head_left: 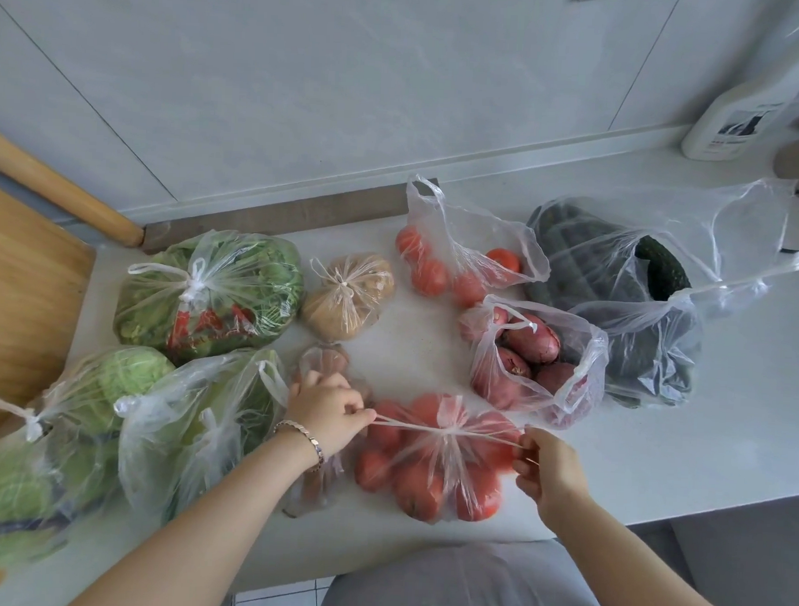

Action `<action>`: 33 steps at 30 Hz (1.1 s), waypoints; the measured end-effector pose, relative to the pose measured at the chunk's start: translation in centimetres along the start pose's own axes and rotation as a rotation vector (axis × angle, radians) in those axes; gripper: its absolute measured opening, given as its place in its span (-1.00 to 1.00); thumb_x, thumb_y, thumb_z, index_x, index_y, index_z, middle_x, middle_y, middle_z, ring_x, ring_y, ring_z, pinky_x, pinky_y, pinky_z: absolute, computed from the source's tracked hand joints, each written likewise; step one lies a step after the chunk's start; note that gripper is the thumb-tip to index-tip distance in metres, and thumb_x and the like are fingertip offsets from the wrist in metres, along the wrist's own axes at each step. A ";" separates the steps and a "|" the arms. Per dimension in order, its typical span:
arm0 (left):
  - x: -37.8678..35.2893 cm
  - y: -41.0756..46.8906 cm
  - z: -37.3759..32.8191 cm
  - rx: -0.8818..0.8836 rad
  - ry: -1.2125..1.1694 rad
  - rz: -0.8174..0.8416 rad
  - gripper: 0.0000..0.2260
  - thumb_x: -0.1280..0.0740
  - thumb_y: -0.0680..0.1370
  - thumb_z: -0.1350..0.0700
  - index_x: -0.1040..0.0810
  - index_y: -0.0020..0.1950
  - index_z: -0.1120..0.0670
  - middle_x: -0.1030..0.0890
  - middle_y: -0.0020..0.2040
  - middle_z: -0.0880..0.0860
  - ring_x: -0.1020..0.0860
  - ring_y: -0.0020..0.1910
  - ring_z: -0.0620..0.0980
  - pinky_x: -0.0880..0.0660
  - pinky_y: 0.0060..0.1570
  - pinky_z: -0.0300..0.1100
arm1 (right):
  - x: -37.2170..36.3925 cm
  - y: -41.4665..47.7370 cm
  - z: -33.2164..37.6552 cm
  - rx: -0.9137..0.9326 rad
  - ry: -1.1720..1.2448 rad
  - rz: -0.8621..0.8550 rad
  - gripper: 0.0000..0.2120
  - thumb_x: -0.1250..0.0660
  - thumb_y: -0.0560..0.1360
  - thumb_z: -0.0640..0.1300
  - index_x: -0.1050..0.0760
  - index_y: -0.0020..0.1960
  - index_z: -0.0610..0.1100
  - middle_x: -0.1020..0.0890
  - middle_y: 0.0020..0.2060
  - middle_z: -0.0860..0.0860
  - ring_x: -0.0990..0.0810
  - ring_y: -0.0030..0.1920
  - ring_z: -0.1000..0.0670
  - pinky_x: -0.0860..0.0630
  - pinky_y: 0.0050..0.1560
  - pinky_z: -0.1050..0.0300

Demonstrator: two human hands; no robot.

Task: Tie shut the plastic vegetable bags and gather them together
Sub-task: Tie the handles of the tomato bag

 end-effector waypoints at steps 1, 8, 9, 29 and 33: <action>-0.2 0.0 0.2 0.009 0.024 0.006 -0.67 -0.28 0.46 -0.15 -0.35 -0.47 -0.10 -0.42 -0.04 -0.13 -0.27 0.16 0.01 -0.14 0.11 -0.12 | 0.3 0.1 -0.4 -0.024 0.036 -0.019 -0.71 -0.10 0.47 -0.30 -0.23 -0.42 -0.17 -0.33 -0.47 -0.09 -0.22 -0.65 0.08 -0.10 -0.69 0.38; 2.1 -1.7 -2.3 -0.020 -0.322 -0.072 -0.74 -0.36 0.39 0.00 -0.49 -0.49 0.01 -0.57 -0.19 -0.06 -0.48 -0.06 -0.04 -0.28 -0.01 -0.21 | -2.4 -3.2 4.3 0.349 -0.199 0.075 -0.81 -0.18 0.47 -0.29 -0.40 -0.31 -0.23 -0.45 -0.36 -0.10 -0.38 -0.37 -0.02 -0.33 -0.32 0.17; 1.9 -2.1 -3.3 -0.017 -0.643 0.039 -0.74 -0.35 0.34 0.02 -0.49 -0.55 0.02 -0.54 -0.34 -0.08 -0.49 -0.21 -0.09 -0.30 -0.07 -0.23 | -3.7 -4.6 5.5 0.458 -0.254 0.165 -0.83 -0.22 0.47 -0.27 -0.48 -0.28 -0.22 -0.53 -0.29 -0.08 -0.47 -0.29 -0.01 -0.39 -0.22 0.20; -1.4 -0.6 -6.5 -0.064 -0.891 0.009 -0.89 -0.42 0.41 0.20 -0.60 -0.11 0.04 -0.61 -0.23 -0.07 -0.56 -0.22 -0.23 -0.50 -0.10 -0.35 | -7.0 -5.6 8.1 0.756 -0.610 0.379 -0.71 -0.14 0.58 -0.14 -0.53 -0.25 -0.10 -0.57 -0.26 0.03 -0.53 -0.21 0.14 -0.43 -0.06 0.29; -2.3 -1.0 -8.4 -0.097 -0.819 0.076 -0.84 -0.42 0.42 0.20 -0.61 -0.03 0.22 -0.53 -0.38 -0.12 -0.49 -0.42 -0.32 -0.42 -0.31 -0.51 | -8.9 -6.1 9.0 0.823 -0.750 0.379 -0.76 -0.24 0.54 -0.13 -0.54 -0.28 0.00 -0.55 -0.30 0.02 -0.49 -0.30 0.20 -0.40 -0.16 0.40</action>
Point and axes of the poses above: each hand's wrist, its own y-axis towards the middle knuckle, its own x-axis out of the back of the hand, z = x × y, the point moved 8 cm from there along y, towards the middle knuckle
